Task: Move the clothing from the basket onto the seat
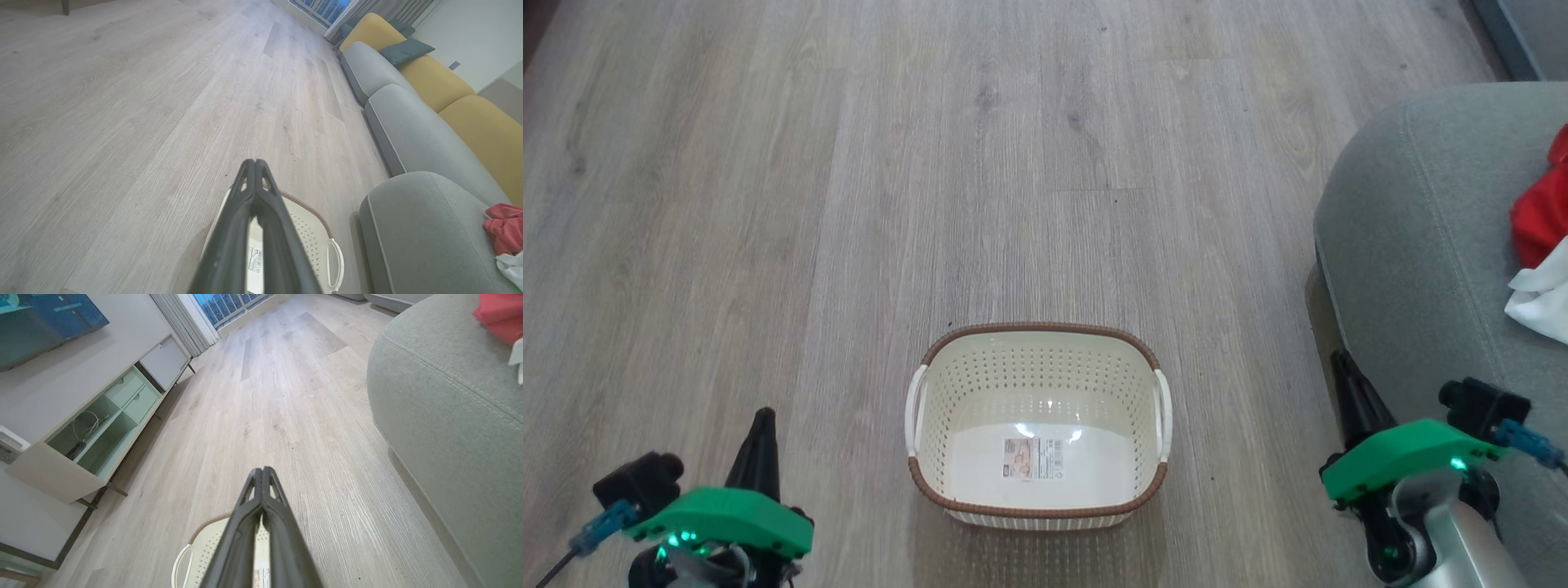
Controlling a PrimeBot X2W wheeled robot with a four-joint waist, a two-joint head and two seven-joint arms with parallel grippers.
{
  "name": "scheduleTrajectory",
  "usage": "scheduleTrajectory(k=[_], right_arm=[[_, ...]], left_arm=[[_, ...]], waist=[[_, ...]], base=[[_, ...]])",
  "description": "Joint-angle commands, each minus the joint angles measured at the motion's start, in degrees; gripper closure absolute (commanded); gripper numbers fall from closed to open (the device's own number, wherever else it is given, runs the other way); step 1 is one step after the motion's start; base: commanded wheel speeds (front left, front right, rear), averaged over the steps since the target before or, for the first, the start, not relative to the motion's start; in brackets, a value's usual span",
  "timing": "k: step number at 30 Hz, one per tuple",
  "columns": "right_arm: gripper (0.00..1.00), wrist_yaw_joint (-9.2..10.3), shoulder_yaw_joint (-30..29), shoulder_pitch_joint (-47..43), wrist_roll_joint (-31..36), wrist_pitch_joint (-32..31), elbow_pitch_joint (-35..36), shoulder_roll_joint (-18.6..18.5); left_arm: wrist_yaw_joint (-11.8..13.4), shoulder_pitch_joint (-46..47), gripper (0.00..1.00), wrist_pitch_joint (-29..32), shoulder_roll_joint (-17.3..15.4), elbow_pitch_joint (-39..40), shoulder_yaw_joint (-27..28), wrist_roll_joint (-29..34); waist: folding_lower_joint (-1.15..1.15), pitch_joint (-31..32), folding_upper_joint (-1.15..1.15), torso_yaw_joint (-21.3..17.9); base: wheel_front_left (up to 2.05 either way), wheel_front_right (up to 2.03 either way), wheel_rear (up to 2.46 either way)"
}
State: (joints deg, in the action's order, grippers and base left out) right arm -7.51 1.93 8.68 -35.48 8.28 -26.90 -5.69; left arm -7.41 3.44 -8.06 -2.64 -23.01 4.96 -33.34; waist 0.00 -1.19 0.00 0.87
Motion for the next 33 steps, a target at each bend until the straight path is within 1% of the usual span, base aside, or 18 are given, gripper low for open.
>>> scheduleTrajectory(k=[1,33], right_arm=[[1.0,0.01,-0.3,1.5,-1.4,-0.4,2.3,-0.1],[1.0,0.01,-3.3,0.0,-21.8,-5.7,6.2,1.0]], left_arm=[[0.0,2.4,1.0,0.3,-0.3,2.3,0.5,-1.4],[0.0,2.5,1.0,5.6,-0.3,4.7,0.9,-22.6]], waist=[[0.0,0.0,0.0,0.0],[0.0,0.4,0.0,-0.3]], base=[[0.0,0.0,0.0],[0.0,0.0,0.0]])
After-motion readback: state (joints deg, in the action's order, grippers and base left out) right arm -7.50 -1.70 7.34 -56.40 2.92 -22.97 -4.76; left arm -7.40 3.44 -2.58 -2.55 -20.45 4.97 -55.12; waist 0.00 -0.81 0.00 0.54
